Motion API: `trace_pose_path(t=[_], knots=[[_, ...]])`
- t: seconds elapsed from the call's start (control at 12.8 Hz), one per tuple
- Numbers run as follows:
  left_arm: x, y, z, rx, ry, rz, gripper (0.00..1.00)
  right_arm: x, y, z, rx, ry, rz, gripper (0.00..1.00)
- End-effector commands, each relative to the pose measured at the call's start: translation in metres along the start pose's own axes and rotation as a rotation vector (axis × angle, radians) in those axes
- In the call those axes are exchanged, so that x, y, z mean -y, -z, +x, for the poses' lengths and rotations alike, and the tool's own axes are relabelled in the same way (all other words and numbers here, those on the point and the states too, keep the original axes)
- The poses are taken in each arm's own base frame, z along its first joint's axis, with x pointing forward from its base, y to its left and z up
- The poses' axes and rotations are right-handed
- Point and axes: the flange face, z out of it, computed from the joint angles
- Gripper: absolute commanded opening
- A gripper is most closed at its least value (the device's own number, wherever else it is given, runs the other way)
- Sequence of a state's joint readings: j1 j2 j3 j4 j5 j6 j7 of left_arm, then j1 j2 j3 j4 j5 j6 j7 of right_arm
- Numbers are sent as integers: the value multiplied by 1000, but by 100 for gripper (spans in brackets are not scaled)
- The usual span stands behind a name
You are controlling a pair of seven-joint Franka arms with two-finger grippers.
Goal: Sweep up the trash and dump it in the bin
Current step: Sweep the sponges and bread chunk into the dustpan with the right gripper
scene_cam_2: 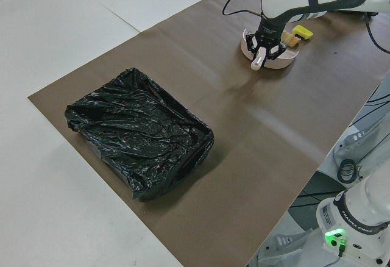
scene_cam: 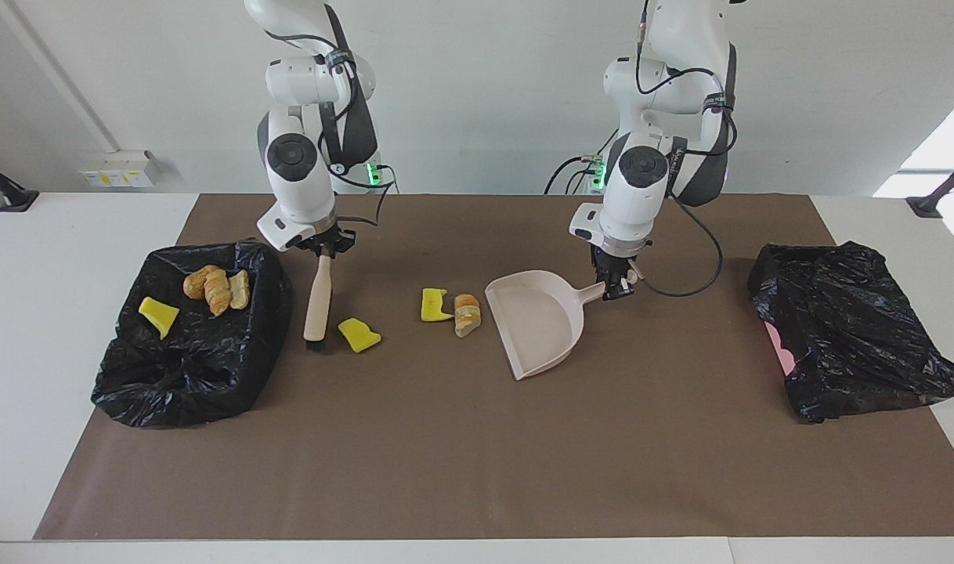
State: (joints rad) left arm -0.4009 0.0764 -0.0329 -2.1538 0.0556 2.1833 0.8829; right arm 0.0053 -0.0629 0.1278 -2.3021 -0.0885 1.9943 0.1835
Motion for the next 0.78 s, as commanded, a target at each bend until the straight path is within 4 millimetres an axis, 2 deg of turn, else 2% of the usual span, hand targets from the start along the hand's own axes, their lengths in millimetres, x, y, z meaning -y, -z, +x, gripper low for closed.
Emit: trace_pose_path(t=[0.0, 0.16, 0.47, 0.62, 0.7], knots=[[-6, 3, -9, -17, 7, 8, 0, 44, 0, -7, -34, 86, -13, 0], [-5, 3, -11, -17, 12, 6, 0, 94, -2, -16, -33, 121, -13, 0], [-8, 0, -12, -13, 10, 0, 0, 188, 6, -21, -18, 176, 78, 0], [-8, -1, -13, -13, 12, 0, 0, 228, 0, -17, -6, 176, 84, 0], [-8, -1, -13, -13, 12, 0, 0, 254, 6, -13, -6, 180, 115, 0]])
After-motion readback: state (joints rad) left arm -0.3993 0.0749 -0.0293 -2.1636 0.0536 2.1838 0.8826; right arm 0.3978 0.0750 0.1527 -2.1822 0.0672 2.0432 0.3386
